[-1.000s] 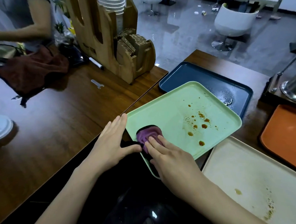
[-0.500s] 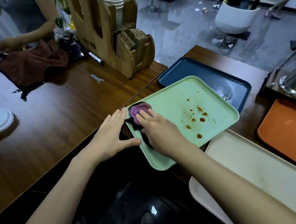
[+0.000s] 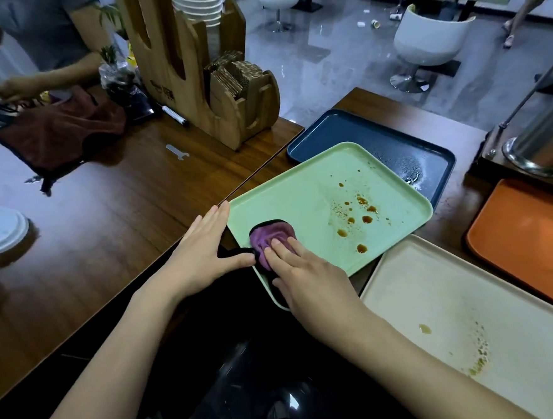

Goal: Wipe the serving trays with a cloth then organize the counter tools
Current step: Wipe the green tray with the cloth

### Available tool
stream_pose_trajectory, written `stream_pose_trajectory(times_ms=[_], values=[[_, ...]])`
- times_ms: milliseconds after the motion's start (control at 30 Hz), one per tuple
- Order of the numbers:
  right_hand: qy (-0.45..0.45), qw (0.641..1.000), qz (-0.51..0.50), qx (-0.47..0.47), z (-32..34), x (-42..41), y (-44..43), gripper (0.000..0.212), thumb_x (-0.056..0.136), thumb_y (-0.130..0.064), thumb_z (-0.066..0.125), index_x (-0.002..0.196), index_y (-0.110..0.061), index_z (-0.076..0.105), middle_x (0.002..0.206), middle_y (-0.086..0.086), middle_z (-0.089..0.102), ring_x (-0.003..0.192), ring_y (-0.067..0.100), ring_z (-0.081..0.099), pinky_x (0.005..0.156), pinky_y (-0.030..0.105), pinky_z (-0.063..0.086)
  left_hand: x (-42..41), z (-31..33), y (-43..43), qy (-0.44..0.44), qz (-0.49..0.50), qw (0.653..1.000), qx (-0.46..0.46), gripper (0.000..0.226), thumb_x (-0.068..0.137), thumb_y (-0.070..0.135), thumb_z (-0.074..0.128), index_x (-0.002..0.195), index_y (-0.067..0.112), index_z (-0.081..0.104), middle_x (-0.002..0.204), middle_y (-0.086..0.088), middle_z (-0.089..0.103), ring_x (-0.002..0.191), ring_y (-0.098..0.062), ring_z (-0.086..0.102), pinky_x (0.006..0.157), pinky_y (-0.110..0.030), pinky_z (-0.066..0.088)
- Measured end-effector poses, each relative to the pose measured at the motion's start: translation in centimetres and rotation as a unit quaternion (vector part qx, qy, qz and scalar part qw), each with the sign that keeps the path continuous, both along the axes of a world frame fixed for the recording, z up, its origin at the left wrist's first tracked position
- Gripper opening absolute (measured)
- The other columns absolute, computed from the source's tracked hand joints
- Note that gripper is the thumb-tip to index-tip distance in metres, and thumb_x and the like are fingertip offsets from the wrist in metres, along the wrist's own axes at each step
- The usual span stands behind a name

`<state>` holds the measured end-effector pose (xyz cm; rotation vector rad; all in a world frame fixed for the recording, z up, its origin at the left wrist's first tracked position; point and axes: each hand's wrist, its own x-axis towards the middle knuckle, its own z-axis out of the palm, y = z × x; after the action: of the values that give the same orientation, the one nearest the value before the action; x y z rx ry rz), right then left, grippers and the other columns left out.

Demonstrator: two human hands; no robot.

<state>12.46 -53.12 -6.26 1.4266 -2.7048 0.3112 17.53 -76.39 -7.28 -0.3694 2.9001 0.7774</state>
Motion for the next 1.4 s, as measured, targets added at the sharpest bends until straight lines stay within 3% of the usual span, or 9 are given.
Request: stream_pose_trajectory(times_ms=[133,300,433,500,733,867,1000,1200,1400], values=[[-0.027,0.999,0.031,-0.003,-0.1,-1.1,0.6,0.06,0.078,-0.02,0.083,0.135,-0.014,0.063,0.138,0.004,0.064,0.129,0.028,0.059,0.094,0.035,0.055,0.0,0.7,0.8,-0.003,0.007,1.0,0.026,0.134,0.065,0.098,0.047,0.162,0.023,-0.007,0.169,0.007,-0.008,0.149,0.001,-0.016,0.126,-0.032,-0.008],[-0.081,0.997,-0.006,0.014,1.1,-4.9,2.6,0.057,0.102,-0.018,0.053,0.156,-0.019,0.035,0.163,-0.001,0.031,0.153,0.024,0.023,0.117,0.034,0.03,0.0,1.0,1.1,-0.009,0.013,0.999,0.041,0.134,0.067,0.093,0.054,0.163,0.023,-0.007,0.17,0.007,-0.008,0.146,0.004,-0.018,0.121,-0.027,-0.012],[-0.078,0.992,-0.087,0.041,2.1,-8.4,4.3,0.055,0.106,-0.024,0.045,0.158,-0.026,0.028,0.166,-0.011,0.021,0.155,0.015,0.014,0.115,0.031,0.03,0.2,1.6,1.4,-0.023,0.018,0.999,0.036,0.125,0.074,0.083,0.056,0.163,0.024,-0.008,0.161,0.017,-0.014,0.143,0.005,-0.02,0.12,-0.026,-0.012],[-0.059,0.993,-0.089,0.046,1.7,-8.6,4.4,0.055,0.105,-0.021,0.046,0.158,-0.021,0.03,0.166,-0.006,0.024,0.154,0.019,0.017,0.116,0.034,0.03,0.1,1.3,1.2,-0.022,0.012,0.999,0.025,0.131,0.068,0.097,0.046,0.163,0.025,-0.009,0.165,0.013,-0.014,0.149,-0.001,-0.019,0.124,-0.031,-0.011],[-0.062,0.998,0.024,-0.008,-0.2,-3.4,1.3,0.058,0.09,-0.009,0.06,0.147,-0.01,0.049,0.152,0.011,0.048,0.143,0.036,0.041,0.109,0.048,0.046,0.0,0.6,0.9,-0.009,0.003,1.0,0.006,0.144,0.053,0.108,0.027,0.163,0.022,-0.01,0.17,0.005,-0.009,0.155,-0.007,-0.015,0.127,-0.034,-0.007],[-0.027,0.998,0.053,-0.016,-0.7,-0.5,0.0,0.066,0.07,-0.013,0.084,0.133,-0.008,0.064,0.136,0.01,0.064,0.128,0.033,0.058,0.104,0.041,0.048,-0.2,0.4,0.6,-0.008,0.004,1.0,0.015,0.144,0.052,0.109,0.026,0.163,0.024,-0.009,0.17,0.005,-0.009,0.154,-0.007,-0.015,0.127,-0.035,-0.007],[-0.018,0.998,0.052,-0.021,-0.8,-1.7,0.5,0.065,0.072,-0.013,0.084,0.134,-0.009,0.063,0.136,0.01,0.064,0.128,0.033,0.059,0.103,0.041,0.049,-0.2,0.6,0.8,-0.01,0.007,1.0,0.026,0.146,0.05,0.109,0.031,0.162,0.024,-0.009,0.169,0.008,-0.01,0.151,-0.005,-0.018,0.124,-0.033,-0.01],[-0.062,0.997,-0.039,0.013,0.9,-7.8,3.8,0.058,0.098,-0.011,0.052,0.154,-0.014,0.037,0.162,0.003,0.034,0.152,0.027,0.026,0.121,0.04,0.028,-0.3,0.5,1.5,-0.022,0.027,0.999,0.031,0.132,0.069,0.089,0.054,0.162,0.025,-0.012,0.169,0.007,-0.015,0.147,-0.006,-0.028,0.121,-0.035,-0.013],[-0.079,0.983,-0.163,0.021,2.5,-10.0,5.6,0.056,0.102,-0.017,0.046,0.156,-0.025,0.033,0.165,-0.01,0.025,0.154,0.018,0.014,0.115,0.036,0.031,-0.4,-0.2,0.9,-0.029,0.031,0.998,0.037,0.138,0.058,0.104,0.04,0.161,0.031,-0.015,0.169,0.009,-0.017,0.153,-0.014,-0.026,0.126,-0.045,-0.009]])
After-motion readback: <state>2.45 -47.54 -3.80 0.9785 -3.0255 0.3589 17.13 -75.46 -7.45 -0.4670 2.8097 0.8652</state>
